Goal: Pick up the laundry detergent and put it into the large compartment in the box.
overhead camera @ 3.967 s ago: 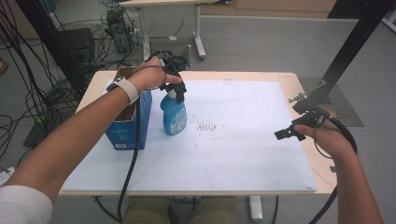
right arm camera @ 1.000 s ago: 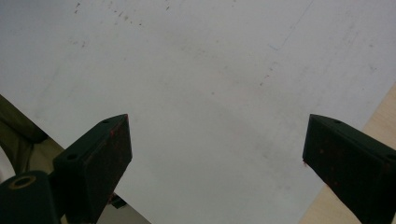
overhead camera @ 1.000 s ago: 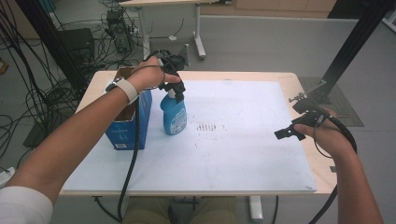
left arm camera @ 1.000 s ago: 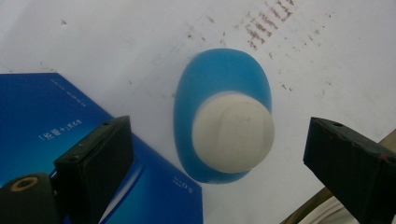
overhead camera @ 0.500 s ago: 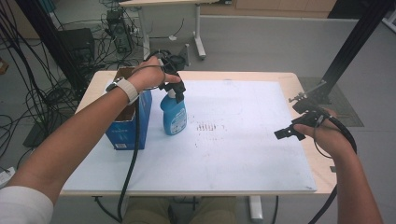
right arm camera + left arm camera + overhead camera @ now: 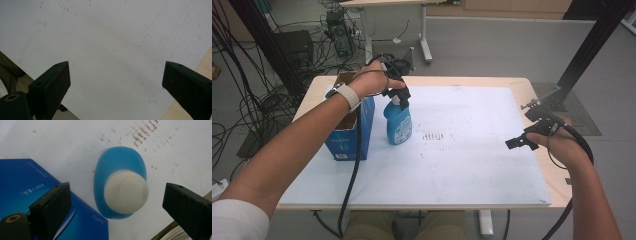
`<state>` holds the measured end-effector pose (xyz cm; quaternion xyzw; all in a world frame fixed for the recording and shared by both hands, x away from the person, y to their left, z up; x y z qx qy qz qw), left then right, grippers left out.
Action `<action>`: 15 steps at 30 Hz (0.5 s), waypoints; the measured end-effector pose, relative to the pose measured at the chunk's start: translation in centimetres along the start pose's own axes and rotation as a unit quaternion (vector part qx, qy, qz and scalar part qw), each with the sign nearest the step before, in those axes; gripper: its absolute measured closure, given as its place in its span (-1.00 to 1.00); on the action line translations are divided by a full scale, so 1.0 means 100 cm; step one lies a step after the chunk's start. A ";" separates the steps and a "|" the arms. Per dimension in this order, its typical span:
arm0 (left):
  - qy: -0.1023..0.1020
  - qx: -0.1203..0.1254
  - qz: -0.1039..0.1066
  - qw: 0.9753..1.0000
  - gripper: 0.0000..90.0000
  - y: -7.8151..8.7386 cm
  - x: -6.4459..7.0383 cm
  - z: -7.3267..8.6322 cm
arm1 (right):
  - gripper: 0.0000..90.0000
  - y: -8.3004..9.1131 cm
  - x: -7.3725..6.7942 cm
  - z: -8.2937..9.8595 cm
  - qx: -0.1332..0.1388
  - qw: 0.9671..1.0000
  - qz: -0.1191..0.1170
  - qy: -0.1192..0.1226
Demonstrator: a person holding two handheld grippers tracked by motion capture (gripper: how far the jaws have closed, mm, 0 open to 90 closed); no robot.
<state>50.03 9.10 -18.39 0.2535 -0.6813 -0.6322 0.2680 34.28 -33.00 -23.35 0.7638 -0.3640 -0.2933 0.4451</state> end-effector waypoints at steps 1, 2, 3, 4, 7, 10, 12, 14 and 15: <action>0.000 0.001 0.000 1.000 -0.80 0.000 0.000 0.000 | -0.82 0.000 0.000 0.000 0.000 1.000 0.000 0.000; 0.000 0.001 0.001 1.000 -0.80 0.000 0.000 0.000 | -0.82 0.000 0.000 0.000 0.000 1.000 0.000 0.000; 0.000 0.001 0.001 1.000 -0.80 0.000 0.000 0.000 | -0.82 0.000 0.000 0.000 0.000 1.000 0.000 0.000; 0.000 0.001 0.001 1.000 -0.80 0.000 0.000 0.000 | -0.82 0.000 0.000 0.000 0.000 1.000 0.000 0.000; 0.000 0.001 0.001 1.000 -0.80 0.000 0.000 0.000 | -0.82 0.000 0.000 0.000 0.000 1.000 0.000 0.000; 0.000 0.001 0.001 1.000 -0.80 0.000 0.000 0.000 | -0.82 0.000 0.000 0.000 0.001 1.000 0.000 0.000; 0.000 0.001 0.002 1.000 -0.80 0.000 0.000 0.000 | -0.82 0.000 0.000 0.000 0.000 1.000 0.001 0.001; 0.000 0.001 0.002 1.000 -0.80 0.000 0.000 0.000 | -0.82 0.001 0.000 0.000 0.000 1.000 0.001 0.001; 0.000 0.000 0.002 1.000 -0.80 0.000 -0.001 0.000 | -0.82 0.001 0.000 0.000 0.001 1.000 0.000 0.001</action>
Point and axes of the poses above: each handheld gripper's, and its own axes: y roughly backward along the jaws, z roughly out of its underside, x roughly to its right, the point moved 8 cm from there along -y, roughly forward along the jaws, and after that the axes turned 1 degree about -y, right-handed, at the moved point
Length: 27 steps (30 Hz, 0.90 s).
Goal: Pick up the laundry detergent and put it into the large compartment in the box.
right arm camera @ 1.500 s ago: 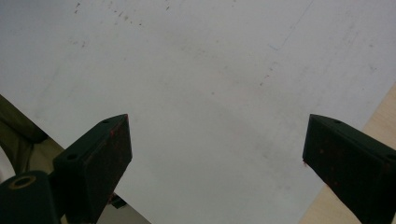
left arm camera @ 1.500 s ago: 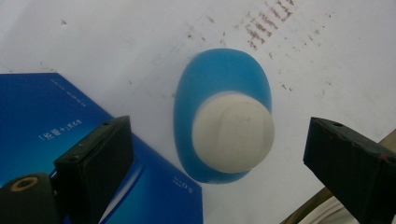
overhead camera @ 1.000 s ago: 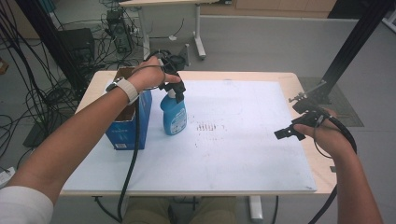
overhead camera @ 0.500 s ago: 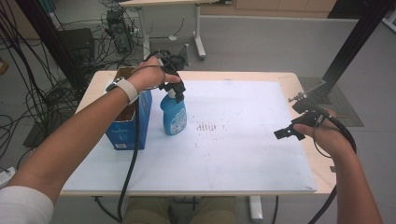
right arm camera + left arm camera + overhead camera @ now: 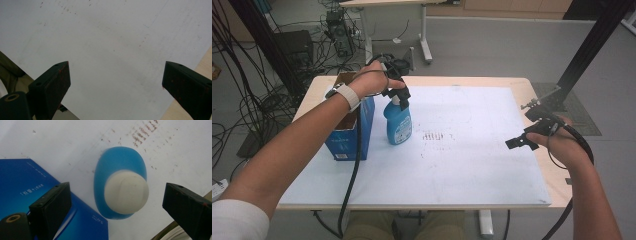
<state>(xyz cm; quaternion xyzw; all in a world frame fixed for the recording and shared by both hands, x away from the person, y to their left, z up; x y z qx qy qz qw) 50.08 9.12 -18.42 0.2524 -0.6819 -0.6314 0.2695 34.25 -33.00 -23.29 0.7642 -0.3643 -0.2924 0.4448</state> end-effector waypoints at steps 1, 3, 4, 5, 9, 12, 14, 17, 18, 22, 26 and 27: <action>0.000 0.001 0.000 1.000 -0.80 0.000 0.000 0.000 | -0.82 0.000 0.000 0.000 0.000 1.000 0.000 0.000; 0.000 0.001 0.000 1.000 -0.80 0.000 0.000 0.000 | -0.82 0.000 0.000 0.000 -0.001 1.000 0.000 0.000; 0.000 0.001 -0.002 1.000 -0.80 0.000 0.000 0.000 | -0.82 -0.001 0.000 0.000 -0.001 1.000 -0.001 0.000; 0.002 0.002 -0.001 1.000 -0.80 -0.001 0.000 0.000 | -0.82 -0.001 0.000 0.000 -0.001 1.000 -0.001 0.000; 0.002 0.002 0.000 1.000 -0.80 -0.001 0.000 0.000 | -0.82 -0.001 0.001 0.000 -0.001 1.000 -0.001 0.000; 0.003 0.002 0.000 1.000 -0.80 -0.001 0.000 0.000 | -0.82 -0.001 0.001 0.001 -0.001 1.000 -0.001 0.000; 0.001 0.001 -0.001 1.000 -0.80 -0.002 0.000 -0.001 | -0.82 -0.002 0.001 0.001 -0.001 1.000 -0.002 -0.001; 0.002 0.002 -0.002 1.000 -0.79 -0.003 0.000 -0.001 | -0.82 -0.003 0.001 0.001 -0.002 1.000 -0.002 -0.001; 0.003 0.002 -0.003 1.000 -0.79 -0.003 0.000 -0.001 | -0.82 -0.003 0.001 0.001 -0.002 1.000 -0.002 -0.002; 0.002 0.001 0.003 1.000 -0.78 -0.008 0.000 -0.001 | -0.82 -0.003 0.001 0.001 -0.001 1.000 -0.003 -0.001; 0.002 0.000 0.007 1.000 -0.74 -0.012 -0.001 -0.001 | -0.82 -0.004 0.001 0.001 -0.002 1.000 -0.004 -0.001; 0.002 0.000 0.007 1.000 -0.74 -0.012 -0.001 -0.001 | -0.82 -0.004 0.001 0.001 -0.002 1.000 -0.004 -0.001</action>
Point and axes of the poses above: each handheld gripper's, and its own axes: y roughly backward along the jaws, z roughly out of its underside, x roughly to its right, the point moved 8 cm from there along -y, roughly forward along the jaws, and after that the axes turned 1 degree about -y, right-handed, at the moved point
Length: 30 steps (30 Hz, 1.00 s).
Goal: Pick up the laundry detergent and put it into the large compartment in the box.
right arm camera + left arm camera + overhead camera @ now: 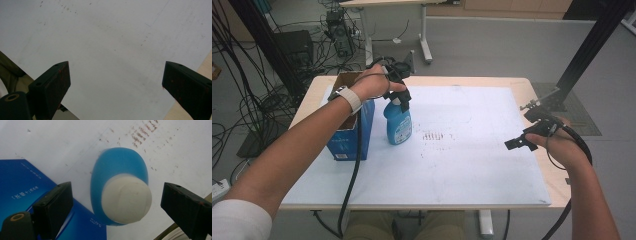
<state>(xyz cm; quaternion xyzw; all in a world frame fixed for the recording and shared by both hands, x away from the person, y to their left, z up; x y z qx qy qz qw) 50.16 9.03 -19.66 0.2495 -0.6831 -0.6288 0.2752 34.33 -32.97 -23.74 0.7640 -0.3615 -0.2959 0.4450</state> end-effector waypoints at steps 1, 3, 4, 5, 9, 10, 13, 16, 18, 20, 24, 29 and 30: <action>0.000 0.000 -0.001 1.000 -0.74 -0.001 0.000 0.000 | -0.82 0.000 0.000 0.000 0.000 1.000 0.000 0.000; 0.001 -0.002 0.000 1.000 -0.73 -0.003 0.000 0.000 | -0.82 0.000 0.000 0.000 0.000 1.000 0.000 0.000; 0.001 -0.003 0.001 1.000 -0.73 -0.004 0.000 -0.001 | -0.82 -0.001 0.000 0.001 0.000 1.000 0.000 0.000; 0.002 -0.003 0.001 1.000 -0.73 -0.005 0.000 -0.001 | -0.82 -0.001 0.000 0.001 0.000 1.000 -0.001 -0.001; 0.002 -0.004 -0.001 1.000 -0.73 -0.008 0.000 -0.001 | -0.82 -0.001 0.000 0.001 0.000 1.000 -0.001 -0.001; 0.002 -0.002 -0.001 1.000 -0.73 -0.009 0.000 -0.001 | -0.82 -0.001 0.001 0.002 0.000 1.000 -0.001 -0.001; -0.001 -0.006 -0.002 1.000 -0.71 -0.011 0.000 -0.002 | -0.82 -0.002 0.001 0.002 -0.001 1.000 -0.002 -0.002; -0.001 -0.007 -0.002 1.000 -0.71 -0.015 0.001 -0.003 | -0.82 -0.003 0.001 0.003 -0.001 1.000 -0.003 -0.002; -0.002 -0.010 -0.002 1.000 -0.71 -0.017 0.002 -0.003 | -0.82 -0.004 0.002 0.003 -0.001 1.000 -0.003 -0.003; -0.003 -0.010 -0.002 1.000 -0.71 -0.019 0.002 -0.003 | -0.82 -0.004 0.002 0.003 -0.001 1.000 -0.004 -0.003; -0.003 -0.011 -0.002 1.000 -0.71 -0.023 0.003 -0.004 | -0.82 -0.005 0.002 0.004 -0.001 1.000 -0.004 -0.005; -0.002 -0.011 -0.005 1.000 -0.69 -0.026 0.005 -0.004 | -0.82 -0.006 0.002 0.005 -0.001 1.000 -0.005 -0.005; -0.003 -0.012 -0.005 1.000 -0.69 -0.026 0.005 -0.004 | -0.82 -0.006 0.002 0.005 -0.001 1.000 -0.005 -0.005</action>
Point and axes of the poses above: each handheld gripper's, and its own axes: y roughly backward along the jaws, z roughly out of its underside, x roughly to its right, the point moved 8 cm from there along -y, roughly forward along the jaws, and after that the axes turned 1 degree about -y, right-handed, at the moved point
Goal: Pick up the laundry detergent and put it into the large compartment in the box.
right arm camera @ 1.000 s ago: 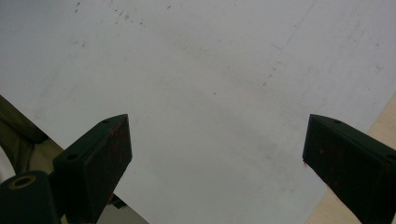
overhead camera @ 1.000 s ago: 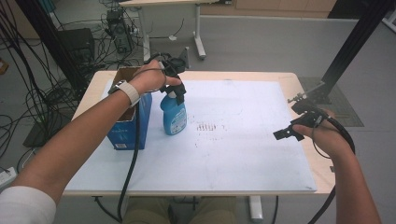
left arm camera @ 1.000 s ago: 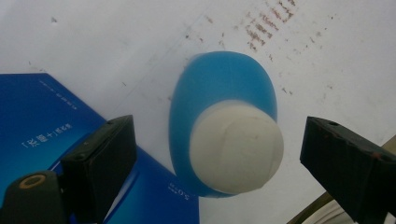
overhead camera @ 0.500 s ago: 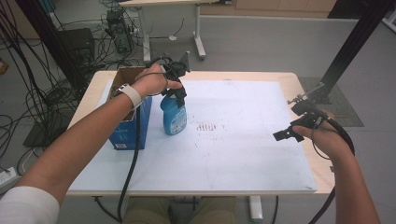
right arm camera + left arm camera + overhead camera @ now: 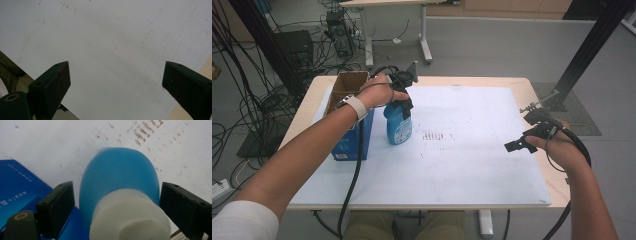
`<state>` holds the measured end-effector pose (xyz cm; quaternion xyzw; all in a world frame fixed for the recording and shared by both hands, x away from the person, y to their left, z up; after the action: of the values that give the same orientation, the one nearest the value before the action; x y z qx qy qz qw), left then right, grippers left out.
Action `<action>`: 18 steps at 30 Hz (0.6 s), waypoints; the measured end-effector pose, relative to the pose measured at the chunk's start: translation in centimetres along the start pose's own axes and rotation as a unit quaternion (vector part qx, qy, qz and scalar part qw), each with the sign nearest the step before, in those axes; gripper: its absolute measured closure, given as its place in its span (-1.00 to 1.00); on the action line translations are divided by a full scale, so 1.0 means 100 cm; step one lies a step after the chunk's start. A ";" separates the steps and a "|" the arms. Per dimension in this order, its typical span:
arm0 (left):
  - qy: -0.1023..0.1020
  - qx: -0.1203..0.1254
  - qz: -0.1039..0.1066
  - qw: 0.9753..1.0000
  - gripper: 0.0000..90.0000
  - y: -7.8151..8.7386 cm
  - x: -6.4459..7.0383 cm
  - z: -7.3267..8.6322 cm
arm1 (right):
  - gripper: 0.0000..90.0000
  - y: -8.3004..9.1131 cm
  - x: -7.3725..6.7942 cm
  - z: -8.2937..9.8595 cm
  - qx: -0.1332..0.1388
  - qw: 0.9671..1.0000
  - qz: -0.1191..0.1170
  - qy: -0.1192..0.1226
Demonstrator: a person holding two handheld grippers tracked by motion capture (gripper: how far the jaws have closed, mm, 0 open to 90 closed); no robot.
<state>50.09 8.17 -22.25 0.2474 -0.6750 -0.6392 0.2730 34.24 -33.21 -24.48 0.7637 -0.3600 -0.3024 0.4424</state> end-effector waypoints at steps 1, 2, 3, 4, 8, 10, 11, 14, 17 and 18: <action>0.000 0.003 0.001 1.000 -0.69 -0.001 0.000 0.000 | -0.82 0.000 0.000 0.000 0.000 1.000 0.000 0.000; 0.000 0.003 0.001 1.000 -0.67 -0.001 0.000 0.000 | -0.82 0.000 0.000 0.000 0.000 1.000 0.000 0.000; 0.001 0.004 0.002 1.000 -0.67 -0.001 0.000 0.001 | -0.82 0.000 0.000 0.000 0.000 1.000 0.000 0.000; 0.001 0.006 0.002 1.000 -0.67 -0.001 0.000 0.001 | -0.82 0.000 0.000 0.000 0.000 1.000 -0.001 0.000; 0.003 0.006 -0.001 1.000 -0.65 -0.001 0.001 0.001 | -0.82 -0.001 0.000 -0.001 0.000 1.000 -0.001 0.001; 0.003 0.006 -0.003 1.000 -0.64 -0.002 0.001 0.001 | -0.82 0.000 -0.001 -0.001 0.000 1.000 0.000 0.001; 0.003 0.006 -0.003 1.000 -0.64 -0.002 0.001 0.001 | -0.82 0.000 -0.001 -0.001 0.001 1.000 -0.001 0.002; 0.002 0.007 -0.004 1.000 -0.63 -0.003 0.001 0.001 | -0.82 -0.001 -0.001 -0.002 0.000 1.000 -0.001 0.004; 0.002 0.007 -0.005 1.000 -0.61 -0.004 0.002 0.001 | -0.82 0.000 -0.002 -0.002 0.001 1.000 -0.001 0.004; 0.002 0.007 -0.006 1.000 -0.61 -0.004 0.002 0.001 | -0.82 0.000 -0.002 -0.002 0.001 1.000 0.000 0.004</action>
<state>49.83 8.10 -22.68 0.2549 -0.6773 -0.6358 0.2685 34.34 -32.96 -24.39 0.7653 -0.3581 -0.2994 0.4433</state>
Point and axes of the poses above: each handheld gripper's, and its own axes: y roughly backward along the jaws, z roughly out of its underside, x roughly to its right, the point moved 8 cm from there along -y, roughly forward along the jaws, and after that the axes turned 1 degree about -y, right-handed, at the moved point
